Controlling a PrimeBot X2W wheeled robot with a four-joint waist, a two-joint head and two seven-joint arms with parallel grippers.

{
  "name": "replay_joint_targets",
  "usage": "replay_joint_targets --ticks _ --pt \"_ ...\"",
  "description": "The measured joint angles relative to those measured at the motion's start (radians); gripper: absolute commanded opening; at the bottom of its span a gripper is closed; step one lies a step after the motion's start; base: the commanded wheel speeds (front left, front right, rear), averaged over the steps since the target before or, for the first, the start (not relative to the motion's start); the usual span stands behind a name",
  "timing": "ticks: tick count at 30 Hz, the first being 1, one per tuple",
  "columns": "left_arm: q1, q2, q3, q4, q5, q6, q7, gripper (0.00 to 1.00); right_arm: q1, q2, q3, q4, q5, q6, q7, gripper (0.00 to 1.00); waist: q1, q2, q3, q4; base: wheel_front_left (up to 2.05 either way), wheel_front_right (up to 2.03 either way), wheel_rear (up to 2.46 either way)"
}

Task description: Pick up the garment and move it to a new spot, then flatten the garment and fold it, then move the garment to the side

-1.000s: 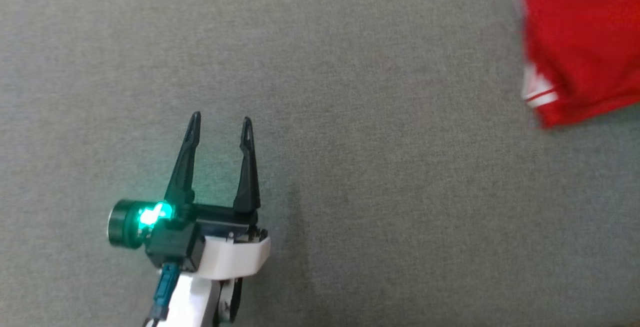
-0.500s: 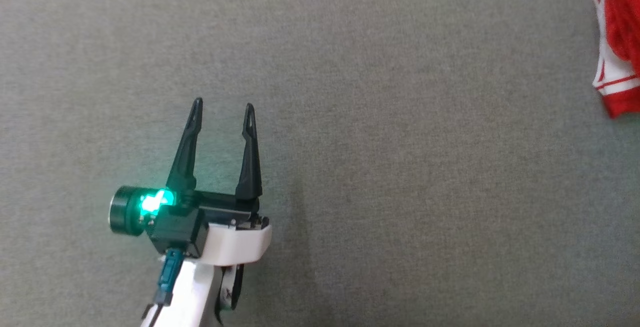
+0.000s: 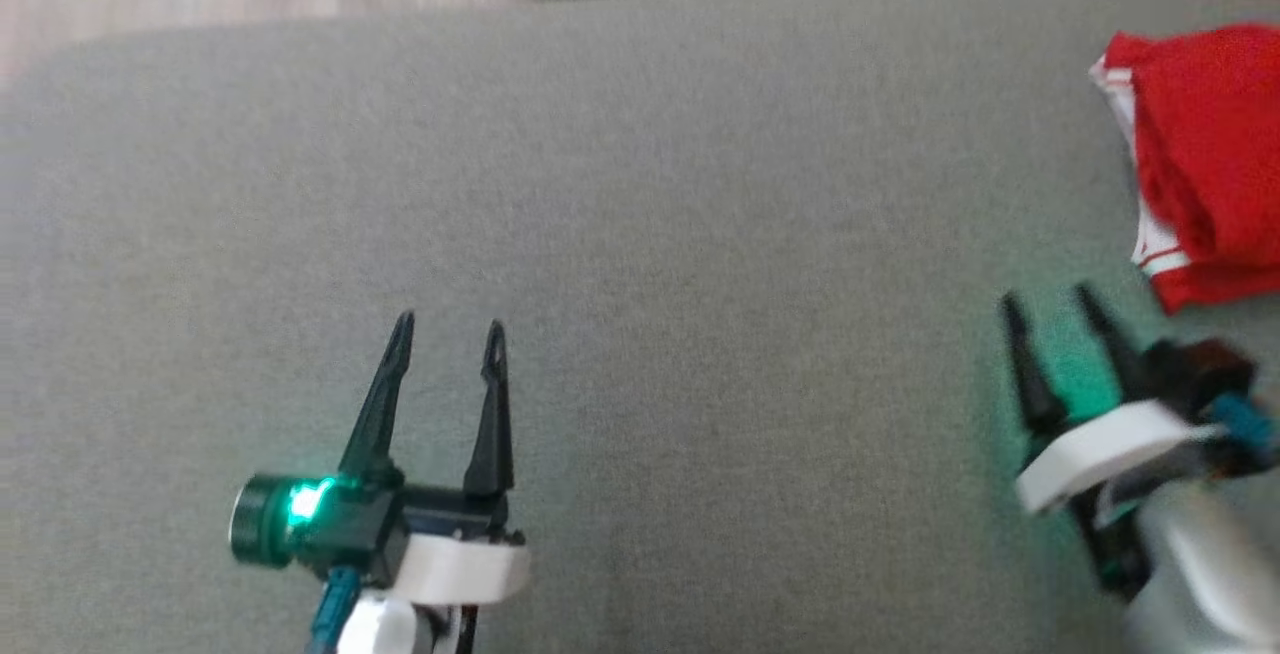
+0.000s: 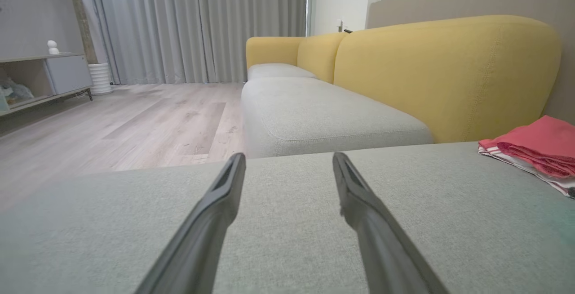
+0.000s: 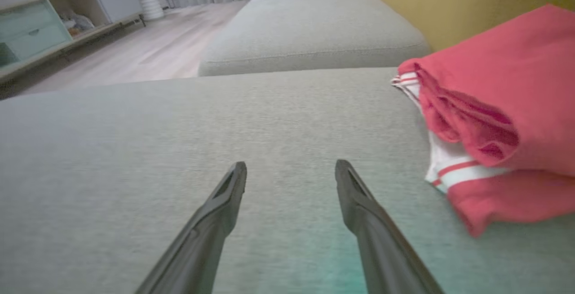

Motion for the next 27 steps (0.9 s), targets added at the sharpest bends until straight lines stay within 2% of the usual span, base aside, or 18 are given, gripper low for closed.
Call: replay_joint_targets --ticks 4,8,12,17,27 --pt "0.057 0.0 0.024 0.021 -0.021 -0.015 0.0 1.0 0.061 0.066 0.052 -0.023 0.017 0.0 -0.022 1.0 0.0 0.0 -0.08 0.009 0.0 0.0 0.0" --pt "0.122 0.0 0.048 0.041 -0.023 -0.02 0.0 1.0 0.158 0.123 0.033 -0.185 -0.024 0.0 -0.024 1.0 -0.0001 0.0 -0.16 0.014 0.0 0.0 0.0" --pt "0.164 0.001 0.077 0.05 -0.023 -0.02 0.0 1.0 0.268 0.171 -0.005 -0.285 -0.078 0.0 -0.026 1.0 0.0 0.0 -0.222 0.017 0.0 0.0 0.0" --pt "0.193 0.001 0.104 0.054 -0.022 -0.029 0.0 1.0 0.348 0.197 -0.029 -0.316 -0.12 0.0 -0.026 1.0 -0.0001 0.0 -0.276 0.015 0.0 0.0 0.0" --pt "0.229 0.001 0.137 0.065 0.007 -0.054 0.0 1.0 0.353 0.215 -0.029 -0.321 -0.142 0.0 -0.026 1.0 0.0002 0.0 -0.312 0.011 0.0 0.0 0.0"
